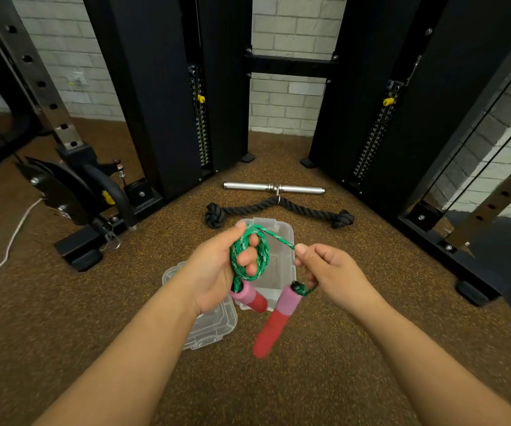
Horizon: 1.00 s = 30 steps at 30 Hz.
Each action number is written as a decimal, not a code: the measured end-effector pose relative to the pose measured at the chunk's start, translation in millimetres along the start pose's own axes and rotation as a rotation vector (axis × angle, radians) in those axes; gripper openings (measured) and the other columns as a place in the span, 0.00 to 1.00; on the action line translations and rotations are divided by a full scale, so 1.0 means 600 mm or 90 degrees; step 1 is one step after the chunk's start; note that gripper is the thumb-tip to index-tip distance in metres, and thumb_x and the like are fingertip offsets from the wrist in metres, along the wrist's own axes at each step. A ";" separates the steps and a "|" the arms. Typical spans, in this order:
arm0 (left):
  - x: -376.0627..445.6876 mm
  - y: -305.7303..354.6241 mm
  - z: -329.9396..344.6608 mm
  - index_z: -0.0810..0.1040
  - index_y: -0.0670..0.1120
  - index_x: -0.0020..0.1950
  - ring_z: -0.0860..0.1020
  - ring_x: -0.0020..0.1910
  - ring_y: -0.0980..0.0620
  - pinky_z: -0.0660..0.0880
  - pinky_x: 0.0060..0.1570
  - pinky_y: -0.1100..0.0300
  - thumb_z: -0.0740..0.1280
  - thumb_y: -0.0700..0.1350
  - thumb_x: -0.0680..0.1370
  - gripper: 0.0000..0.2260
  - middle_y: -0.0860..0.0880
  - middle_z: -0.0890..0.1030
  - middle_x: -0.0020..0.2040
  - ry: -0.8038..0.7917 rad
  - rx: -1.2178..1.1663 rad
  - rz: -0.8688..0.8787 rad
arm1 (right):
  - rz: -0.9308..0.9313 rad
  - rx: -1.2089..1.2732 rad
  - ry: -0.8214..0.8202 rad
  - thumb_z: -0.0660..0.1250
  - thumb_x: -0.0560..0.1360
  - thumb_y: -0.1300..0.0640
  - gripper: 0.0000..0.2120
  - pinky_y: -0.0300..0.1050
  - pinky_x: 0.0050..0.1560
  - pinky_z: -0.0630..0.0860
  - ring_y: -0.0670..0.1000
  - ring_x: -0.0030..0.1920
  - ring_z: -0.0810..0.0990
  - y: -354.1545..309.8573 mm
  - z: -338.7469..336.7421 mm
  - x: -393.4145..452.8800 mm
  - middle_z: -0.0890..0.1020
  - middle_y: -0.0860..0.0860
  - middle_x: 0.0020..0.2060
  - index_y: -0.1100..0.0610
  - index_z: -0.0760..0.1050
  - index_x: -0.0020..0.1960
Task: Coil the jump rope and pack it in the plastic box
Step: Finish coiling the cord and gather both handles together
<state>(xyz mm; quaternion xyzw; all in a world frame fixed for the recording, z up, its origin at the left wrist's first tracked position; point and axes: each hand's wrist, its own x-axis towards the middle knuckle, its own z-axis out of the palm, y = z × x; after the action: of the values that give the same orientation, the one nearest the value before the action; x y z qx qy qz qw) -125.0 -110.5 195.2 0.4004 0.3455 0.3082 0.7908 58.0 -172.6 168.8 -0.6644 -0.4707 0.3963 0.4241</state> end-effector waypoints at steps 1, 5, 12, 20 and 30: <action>0.000 0.003 -0.001 0.72 0.44 0.41 0.65 0.28 0.53 0.68 0.31 0.63 0.55 0.52 0.81 0.16 0.52 0.67 0.25 0.004 -0.051 -0.001 | -0.006 -0.005 -0.004 0.62 0.78 0.49 0.13 0.43 0.37 0.72 0.45 0.29 0.73 0.002 0.002 0.001 0.72 0.49 0.26 0.52 0.79 0.38; 0.005 0.007 -0.010 0.76 0.45 0.42 0.71 0.28 0.54 0.70 0.36 0.63 0.55 0.54 0.81 0.17 0.52 0.70 0.27 0.027 -0.186 0.007 | 0.005 -0.022 -0.089 0.60 0.80 0.56 0.11 0.44 0.42 0.74 0.45 0.33 0.76 0.009 0.015 -0.002 0.76 0.48 0.30 0.52 0.81 0.47; 0.006 0.008 -0.012 0.74 0.40 0.62 0.76 0.62 0.48 0.69 0.62 0.53 0.51 0.51 0.82 0.20 0.44 0.82 0.59 0.073 -0.153 0.077 | -0.031 -0.241 -0.234 0.58 0.80 0.50 0.11 0.45 0.35 0.73 0.48 0.31 0.76 0.004 0.051 -0.032 0.79 0.49 0.36 0.46 0.79 0.47; 0.000 -0.027 -0.009 0.84 0.54 0.47 0.73 0.62 0.40 0.65 0.67 0.44 0.44 0.68 0.76 0.31 0.50 0.83 0.46 0.139 0.485 0.059 | -0.237 -0.321 -0.221 0.62 0.77 0.50 0.10 0.43 0.47 0.77 0.44 0.44 0.80 -0.040 0.054 -0.055 0.83 0.48 0.45 0.51 0.79 0.52; 0.003 -0.021 0.018 0.78 0.43 0.32 0.73 0.24 0.50 0.76 0.41 0.53 0.43 0.68 0.76 0.36 0.48 0.72 0.22 0.047 0.486 0.012 | -0.139 -0.023 -0.028 0.72 0.72 0.56 0.04 0.50 0.46 0.78 0.51 0.40 0.80 -0.034 -0.009 -0.021 0.84 0.48 0.39 0.47 0.82 0.43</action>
<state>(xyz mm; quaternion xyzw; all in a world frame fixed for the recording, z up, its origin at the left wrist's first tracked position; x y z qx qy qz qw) -112.8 -120.0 189.1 0.6577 0.4598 0.1785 0.5693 54.2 -181.6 191.3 -0.6077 -0.5566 0.3541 0.4422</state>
